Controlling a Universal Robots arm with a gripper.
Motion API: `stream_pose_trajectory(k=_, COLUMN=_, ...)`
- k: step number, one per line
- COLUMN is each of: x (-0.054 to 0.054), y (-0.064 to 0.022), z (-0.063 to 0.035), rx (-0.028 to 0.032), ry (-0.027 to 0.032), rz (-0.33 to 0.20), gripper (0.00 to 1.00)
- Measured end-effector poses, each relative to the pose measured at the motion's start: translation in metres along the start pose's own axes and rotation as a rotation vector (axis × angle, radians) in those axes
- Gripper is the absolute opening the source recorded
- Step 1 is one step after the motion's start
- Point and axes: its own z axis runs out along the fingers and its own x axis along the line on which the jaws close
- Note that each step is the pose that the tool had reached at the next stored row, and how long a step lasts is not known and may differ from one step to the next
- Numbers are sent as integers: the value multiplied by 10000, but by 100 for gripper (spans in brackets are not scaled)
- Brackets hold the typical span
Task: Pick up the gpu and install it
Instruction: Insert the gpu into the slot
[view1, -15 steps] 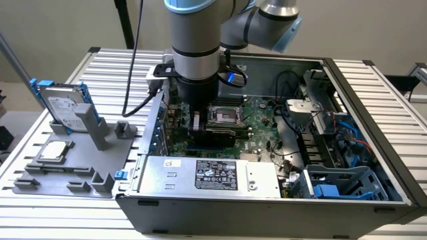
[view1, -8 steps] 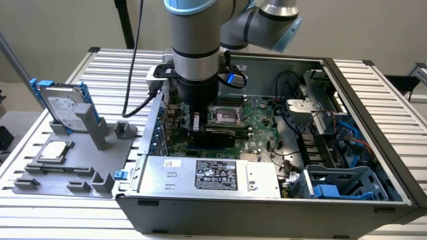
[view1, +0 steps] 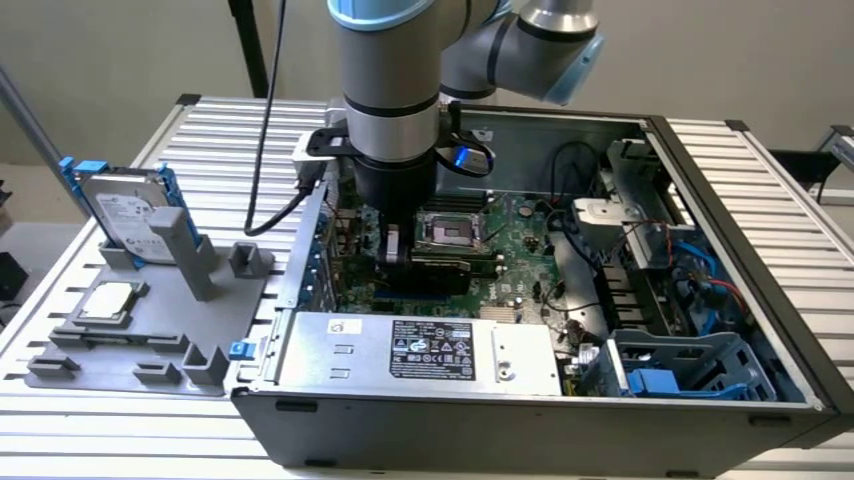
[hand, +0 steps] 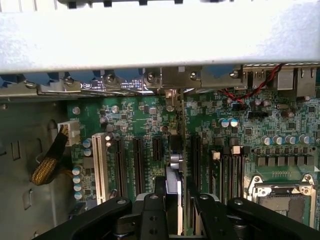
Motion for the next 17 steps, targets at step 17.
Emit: stream_pose_trajectory(k=17, x=2, y=-1, z=-5, rx=6, ry=-74, rz=-11, gripper=27)
